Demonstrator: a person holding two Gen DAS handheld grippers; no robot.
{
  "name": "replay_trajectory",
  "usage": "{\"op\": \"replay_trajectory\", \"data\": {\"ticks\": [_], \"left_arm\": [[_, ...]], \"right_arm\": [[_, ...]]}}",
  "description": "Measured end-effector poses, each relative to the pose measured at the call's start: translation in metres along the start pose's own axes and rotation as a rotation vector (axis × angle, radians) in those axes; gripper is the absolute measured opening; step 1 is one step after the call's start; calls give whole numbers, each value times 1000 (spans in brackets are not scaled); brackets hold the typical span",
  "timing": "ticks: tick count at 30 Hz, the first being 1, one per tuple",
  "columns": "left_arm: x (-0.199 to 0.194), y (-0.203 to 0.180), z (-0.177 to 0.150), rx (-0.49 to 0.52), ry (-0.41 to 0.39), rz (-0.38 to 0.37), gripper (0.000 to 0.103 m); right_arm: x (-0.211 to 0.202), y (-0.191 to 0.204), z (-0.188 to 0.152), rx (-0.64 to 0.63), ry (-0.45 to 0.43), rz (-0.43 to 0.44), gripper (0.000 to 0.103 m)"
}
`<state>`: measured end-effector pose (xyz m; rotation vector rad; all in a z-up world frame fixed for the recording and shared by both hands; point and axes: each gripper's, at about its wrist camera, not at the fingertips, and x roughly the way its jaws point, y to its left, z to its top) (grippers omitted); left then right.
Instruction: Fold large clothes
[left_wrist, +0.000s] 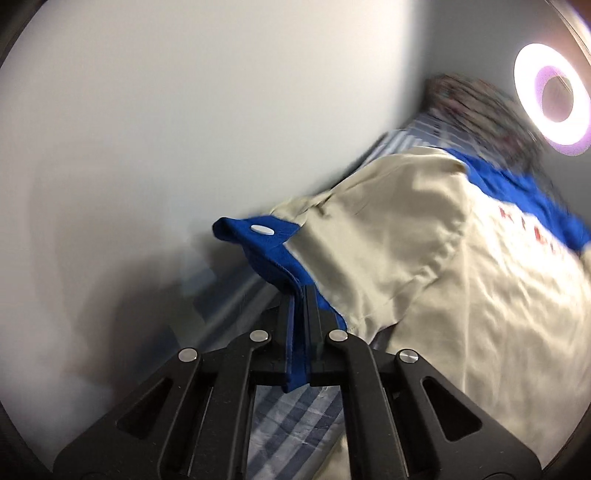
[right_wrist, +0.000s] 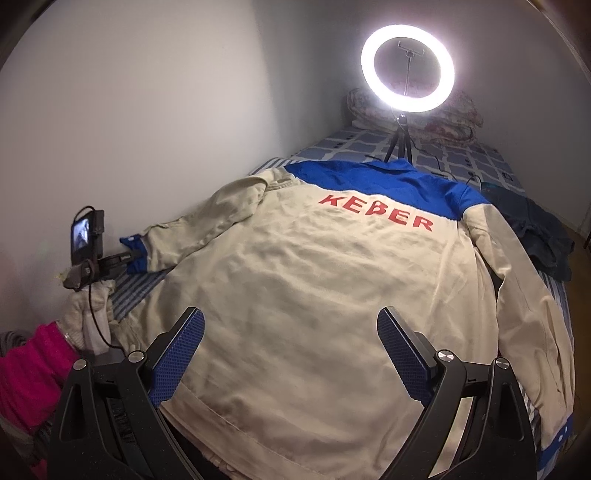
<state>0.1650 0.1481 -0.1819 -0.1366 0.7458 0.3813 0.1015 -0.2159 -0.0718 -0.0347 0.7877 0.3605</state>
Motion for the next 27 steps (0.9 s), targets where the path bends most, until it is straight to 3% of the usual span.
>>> {"op": "replay_trajectory", "data": {"ticks": [2,5,10,14,20,27], "left_arm": [[-19,-18,8,139,-56,8,0],[-48,-41,15,314,-130,-13,0],[-81,-64,3,475,-192,-76,0],[-89,-84,-19,531,-192,-130,0],[-87,-101,-39,573,-165,-165,0],[-90,-102,-51,617,-171,-174,0]], "right_arm": [[5,-4,4,24,21,17,82],[17,-9,14,54,42,37,78],[55,-15,48,92,69,95,77],[105,-6,89,114,134,172,77],[194,52,156,77,252,316,77],[281,134,192,-1,407,347,77]]}}
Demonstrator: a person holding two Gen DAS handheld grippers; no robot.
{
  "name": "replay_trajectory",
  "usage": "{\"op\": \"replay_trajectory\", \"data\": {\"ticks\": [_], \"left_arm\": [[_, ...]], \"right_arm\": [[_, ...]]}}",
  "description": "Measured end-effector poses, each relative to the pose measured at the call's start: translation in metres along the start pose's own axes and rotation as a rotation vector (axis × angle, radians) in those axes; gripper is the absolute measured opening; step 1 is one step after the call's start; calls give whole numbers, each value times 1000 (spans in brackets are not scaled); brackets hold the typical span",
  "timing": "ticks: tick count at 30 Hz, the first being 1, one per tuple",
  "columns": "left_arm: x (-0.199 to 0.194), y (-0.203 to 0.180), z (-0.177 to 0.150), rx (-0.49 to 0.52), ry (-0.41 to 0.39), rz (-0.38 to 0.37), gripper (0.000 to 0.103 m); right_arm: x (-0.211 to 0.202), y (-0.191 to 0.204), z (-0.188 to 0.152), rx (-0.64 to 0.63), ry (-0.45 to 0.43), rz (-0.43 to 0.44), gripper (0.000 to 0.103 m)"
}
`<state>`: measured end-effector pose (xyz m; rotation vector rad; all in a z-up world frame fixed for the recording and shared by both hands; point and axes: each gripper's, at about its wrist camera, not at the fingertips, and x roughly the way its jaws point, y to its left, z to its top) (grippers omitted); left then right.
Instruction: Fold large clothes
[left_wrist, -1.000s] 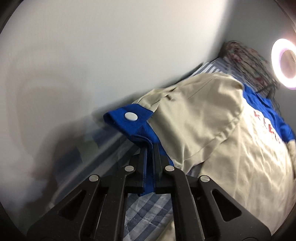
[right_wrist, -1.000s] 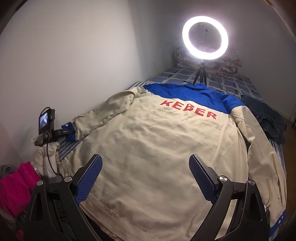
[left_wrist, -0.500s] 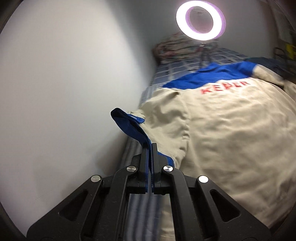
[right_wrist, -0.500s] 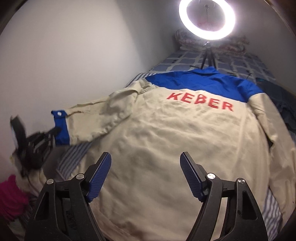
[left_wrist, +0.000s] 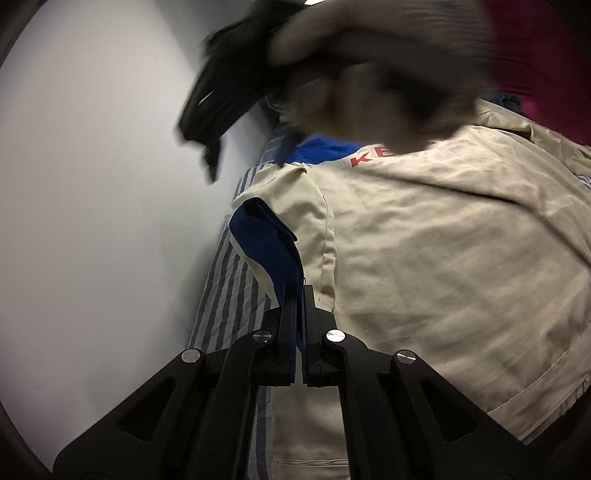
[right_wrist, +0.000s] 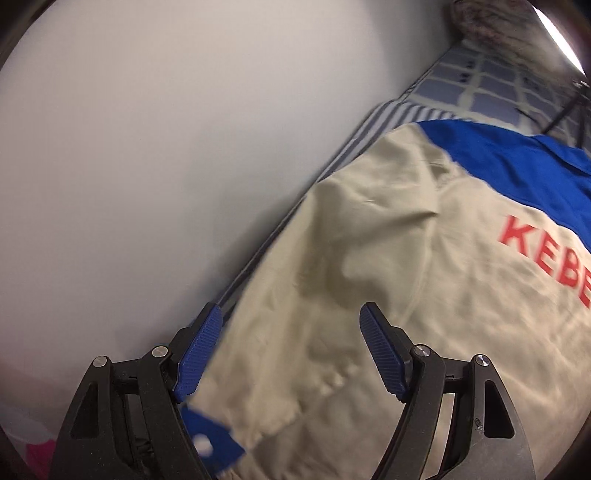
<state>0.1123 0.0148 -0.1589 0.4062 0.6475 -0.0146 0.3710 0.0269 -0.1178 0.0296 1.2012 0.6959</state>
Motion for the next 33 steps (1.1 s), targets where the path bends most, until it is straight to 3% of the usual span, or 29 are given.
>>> {"op": "replay_trajectory", "data": {"ticks": [7,9,10,11,17,23,29,33], "left_arm": [[6,2,-5,10,20,-20,0],[8,3,-7,14,25,-22,0],[7,3,-8,13,27,-22,0],[7,4,-8,12,29,-23,0],[-1,3,-8,36,-2,-3,0],[-21,1,-7,72,-62,10,0],[-45,-16,-6,139,-119,-8,0],[-53,-36,-12,202,-112,-50,0]], "right_arm": [[67,28,20,-65,131,-98,76],[74,28,17,-75,164,-89,51],[76,25,15,-64,183,-79,24],[78,23,14,-54,192,-70,7],[54,5,10,-11,116,-56,2],[-30,-42,-13,116,-43,6,2],[-102,-100,-94,268,-160,29,2],[-112,-125,-153,369,-183,30,2]]}}
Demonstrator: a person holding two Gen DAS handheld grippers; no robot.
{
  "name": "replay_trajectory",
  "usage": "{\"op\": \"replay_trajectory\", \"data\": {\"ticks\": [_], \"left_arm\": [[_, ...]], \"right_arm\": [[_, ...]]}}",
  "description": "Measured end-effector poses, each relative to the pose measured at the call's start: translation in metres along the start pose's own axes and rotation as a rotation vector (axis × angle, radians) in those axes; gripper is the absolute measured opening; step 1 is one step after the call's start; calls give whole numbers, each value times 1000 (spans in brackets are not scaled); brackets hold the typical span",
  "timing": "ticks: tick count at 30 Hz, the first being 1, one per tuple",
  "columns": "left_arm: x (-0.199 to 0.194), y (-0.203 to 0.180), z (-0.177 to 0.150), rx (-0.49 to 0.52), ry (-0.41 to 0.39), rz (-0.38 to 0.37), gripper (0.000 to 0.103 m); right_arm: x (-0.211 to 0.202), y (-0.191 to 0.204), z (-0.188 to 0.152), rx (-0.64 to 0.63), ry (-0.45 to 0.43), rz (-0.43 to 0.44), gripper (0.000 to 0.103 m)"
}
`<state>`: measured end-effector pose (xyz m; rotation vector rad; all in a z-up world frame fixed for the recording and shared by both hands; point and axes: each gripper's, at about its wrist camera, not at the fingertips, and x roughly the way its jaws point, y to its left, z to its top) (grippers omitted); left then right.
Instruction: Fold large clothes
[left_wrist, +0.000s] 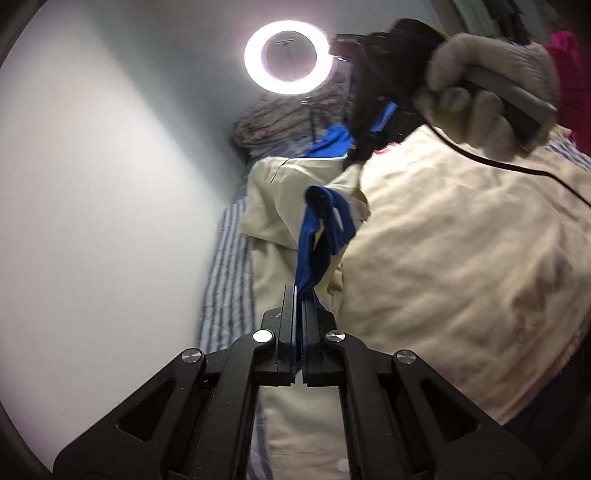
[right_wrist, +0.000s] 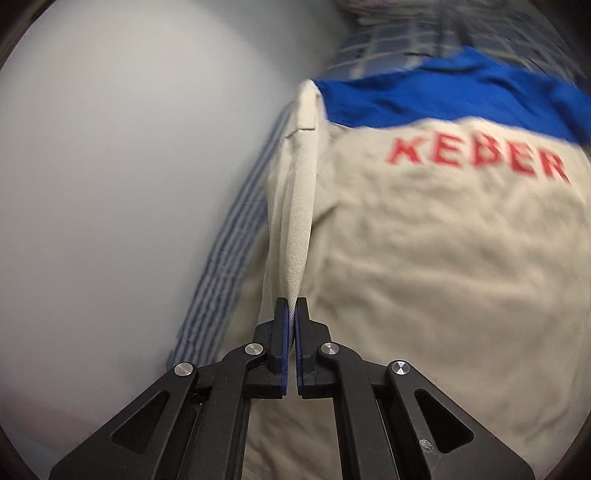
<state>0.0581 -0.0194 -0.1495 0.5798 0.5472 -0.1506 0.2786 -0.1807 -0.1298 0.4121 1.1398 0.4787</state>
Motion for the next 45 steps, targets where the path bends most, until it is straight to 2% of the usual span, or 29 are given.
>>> {"op": "replay_trajectory", "data": {"ticks": [4,7,9,11,13,17,21,22,23,25,27,29,30,31,33,36,38,40,41,42,43,45], "left_arm": [[0,-13,-4,6,61,-102,0],[-6,-14,-11,-26,104,-174,5],[-14,-6,-18,-75,138,-213,16],[-19,2,-23,-145,164,-248,43],[-25,21,-30,-245,195,-281,46],[-7,47,-40,-510,293,-387,46],[27,46,-53,-738,373,-507,46],[32,42,-55,-773,388,-521,46],[38,40,-60,-815,408,-534,46],[55,34,-70,-902,460,-566,46],[66,31,-78,-972,488,-580,46],[70,28,-80,-993,489,-583,42],[71,27,-78,-995,482,-582,32],[72,26,-77,-991,481,-587,11],[71,26,-71,-977,466,-569,5],[63,32,-64,-941,428,-536,4],[53,40,-62,-915,400,-499,4],[39,51,-62,-894,373,-467,3],[30,59,-63,-880,361,-440,3],[20,68,-64,-871,350,-415,3],[14,76,-64,-872,341,-400,3],[-7,96,-69,-890,316,-353,3]], "right_arm": [[5,-38,-41,71,35,-30,2],[13,-52,-54,79,59,-50,2],[14,-56,-57,77,73,-63,2],[13,-64,-64,68,84,-90,4],[11,-72,-66,49,80,-124,4],[1,-86,-63,43,57,-194,5],[-14,-75,-52,-18,7,-199,8],[-16,-67,-47,-46,-2,-195,18],[-17,-59,-42,-76,-13,-196,33],[-20,-38,-32,-155,-44,-201,49],[-13,-20,-25,-220,-34,-203,54],[-3,-11,-21,-257,-5,-223,60],[2,-10,-22,-265,9,-242,60],[8,-12,-23,-265,28,-258,60],[16,-22,-30,-247,52,-283,60],[27,-47,-41,-166,86,-304,60],[37,-60,-51,-103,103,-272,60],[41,-57,-60,-112,94,-238,61],[43,-53,-62,-122,101,-198,49],[47,-48,-65,-118,133,-137,31],[51,-42,-68,-101,162,-87,2],[49,-26,-72,-104,164,-51,3]]}}
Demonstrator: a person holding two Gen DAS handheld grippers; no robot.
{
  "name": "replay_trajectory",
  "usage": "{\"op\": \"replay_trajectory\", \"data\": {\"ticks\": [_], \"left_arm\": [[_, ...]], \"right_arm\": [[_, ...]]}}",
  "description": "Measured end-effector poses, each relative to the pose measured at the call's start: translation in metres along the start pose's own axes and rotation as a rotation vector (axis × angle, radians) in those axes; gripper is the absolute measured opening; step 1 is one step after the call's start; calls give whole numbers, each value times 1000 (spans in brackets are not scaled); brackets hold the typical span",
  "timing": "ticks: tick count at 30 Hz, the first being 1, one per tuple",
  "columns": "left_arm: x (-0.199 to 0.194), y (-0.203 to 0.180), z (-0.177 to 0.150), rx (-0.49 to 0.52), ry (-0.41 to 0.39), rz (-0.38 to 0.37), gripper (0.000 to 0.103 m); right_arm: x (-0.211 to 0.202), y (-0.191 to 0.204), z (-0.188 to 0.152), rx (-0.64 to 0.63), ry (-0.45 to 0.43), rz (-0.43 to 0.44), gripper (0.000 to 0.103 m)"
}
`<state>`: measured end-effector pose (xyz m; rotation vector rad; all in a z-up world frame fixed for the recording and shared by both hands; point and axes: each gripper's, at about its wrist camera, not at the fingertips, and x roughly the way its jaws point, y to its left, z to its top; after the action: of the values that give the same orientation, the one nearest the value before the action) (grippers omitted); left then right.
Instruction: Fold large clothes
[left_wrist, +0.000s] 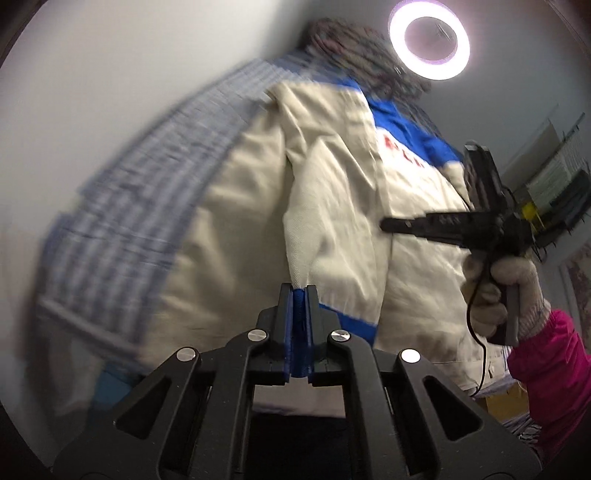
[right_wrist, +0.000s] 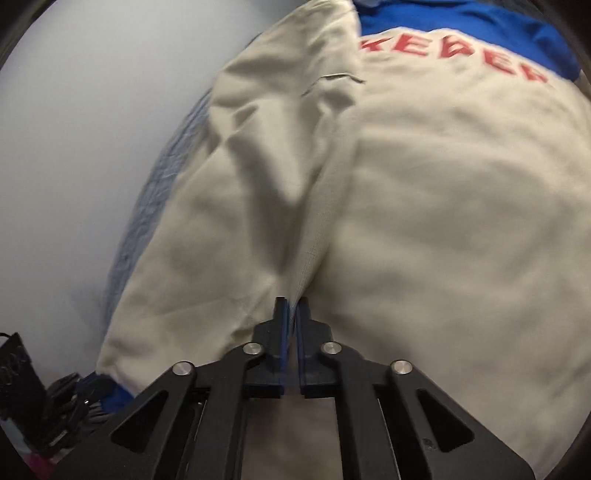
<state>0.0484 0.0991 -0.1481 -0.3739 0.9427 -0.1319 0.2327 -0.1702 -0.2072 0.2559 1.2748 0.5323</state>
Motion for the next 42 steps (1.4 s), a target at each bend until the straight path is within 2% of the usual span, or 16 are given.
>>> {"op": "replay_trajectory", "data": {"ticks": [2,3,4,7,9,12,16,17,20,24,28,34,36,37,38,42], "left_arm": [[-18,6,0,2,-46,34,3],[-22,9,-2,3,-53,55,3],[-20,14,-4,-5,-39,75,3],[14,37,-20,-78,89,100,3],[27,44,-29,-97,122,119,3],[29,41,-30,-89,111,120,3],[21,35,-28,-75,81,125,3],[16,33,-27,-73,65,129,3],[12,31,-22,-55,35,139,3],[12,31,-23,-38,31,140,3],[10,29,-23,-17,21,139,3],[8,22,-25,31,13,127,3],[6,21,-25,44,5,128,3],[4,20,-24,50,-1,128,3],[3,20,-24,57,-6,130,3],[3,29,-26,45,-3,196,3]], "right_arm": [[-9,25,-6,-50,-8,71,3],[-13,37,-9,-94,-15,65,2],[-12,44,-13,-132,-3,37,2],[-2,51,-19,-218,86,-54,4],[-7,56,-17,-279,119,-81,7],[-33,70,-4,-359,79,-91,10],[-56,86,36,-420,-33,-102,26],[-53,90,47,-422,-55,-110,27],[-22,106,88,-396,-62,-107,27],[31,121,134,-361,-20,-166,27],[70,132,161,-306,20,-217,39],[113,140,175,-342,69,-430,42],[121,140,176,-353,78,-464,36],[122,140,177,-351,78,-475,12],[121,140,178,-340,75,-466,5],[107,132,198,-245,9,-346,2]]}}
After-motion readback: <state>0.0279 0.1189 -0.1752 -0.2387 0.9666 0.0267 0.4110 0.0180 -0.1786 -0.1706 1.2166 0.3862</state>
